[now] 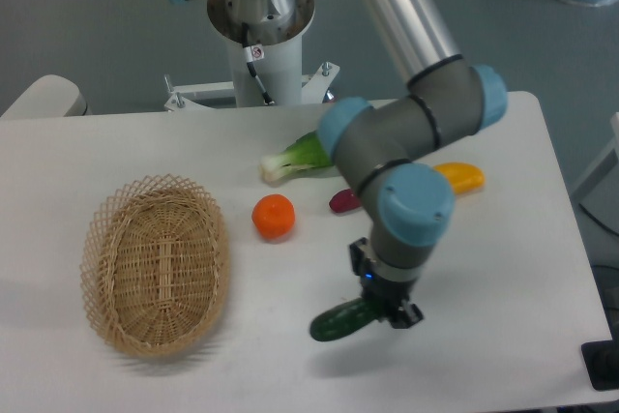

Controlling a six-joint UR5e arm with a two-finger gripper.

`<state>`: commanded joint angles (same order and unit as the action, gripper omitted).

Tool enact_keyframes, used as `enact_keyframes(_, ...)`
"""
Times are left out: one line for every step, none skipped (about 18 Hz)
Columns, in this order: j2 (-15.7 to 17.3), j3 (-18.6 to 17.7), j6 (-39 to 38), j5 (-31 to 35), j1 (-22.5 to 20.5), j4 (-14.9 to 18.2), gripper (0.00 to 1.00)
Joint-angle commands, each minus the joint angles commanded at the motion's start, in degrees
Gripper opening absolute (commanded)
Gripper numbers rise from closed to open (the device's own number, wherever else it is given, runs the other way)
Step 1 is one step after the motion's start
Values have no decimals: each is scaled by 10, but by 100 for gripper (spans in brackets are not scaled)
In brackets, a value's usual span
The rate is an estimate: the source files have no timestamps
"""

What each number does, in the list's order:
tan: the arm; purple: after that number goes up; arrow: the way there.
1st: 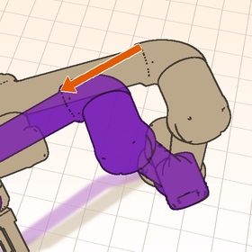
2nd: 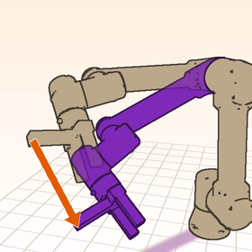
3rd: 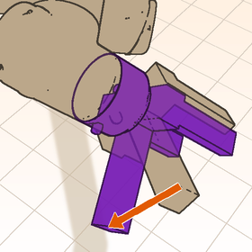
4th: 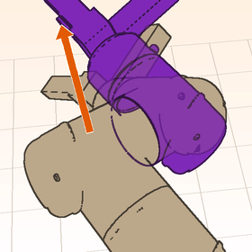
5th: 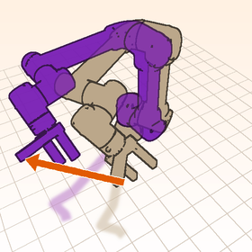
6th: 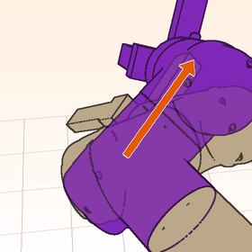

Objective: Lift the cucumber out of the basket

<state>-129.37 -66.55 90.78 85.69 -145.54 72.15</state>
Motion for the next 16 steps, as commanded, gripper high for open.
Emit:
enact_keyframes(-7, 12, 9, 0, -5, 9, 28)
enact_keyframes(-16, 23, 18, 0, -11, 15, 28)
enact_keyframes(-23, 33, 31, 0, -16, 21, 28)
enact_keyframes(-29, 39, 44, 0, -21, 30, 28)
enact_keyframes(-34, 46, 51, 0, -24, 35, 28)
enact_keyframes(-40, 52, 51, 1, -25, 36, 28)
enact_keyframes(-45, 55, 51, 2, -24, 37, 28)
enact_keyframes(-47, 56, 51, 2, -24, 36, 28)
enact_keyframes(-48, 58, 51, 2, -24, 37, 28)
enact_keyframes(-48, 59, 49, 3, -24, 37, 28)
enact_keyframes(-48, 59, 48, 5, -24, 36, 28)
enact_keyframes(-48, 59, 46, 8, -23, 35, 28)
enact_keyframes(-48, 59, 44, 12, -22, 35, 28)
enact_keyframes(-48, 59, 42, 13, -21, 35, 28)
enact_keyframes(-48, 59, 42, 13, -21, 34, 28)
enact_keyframes(-48, 59, 43, 17, -21, 34, 28)
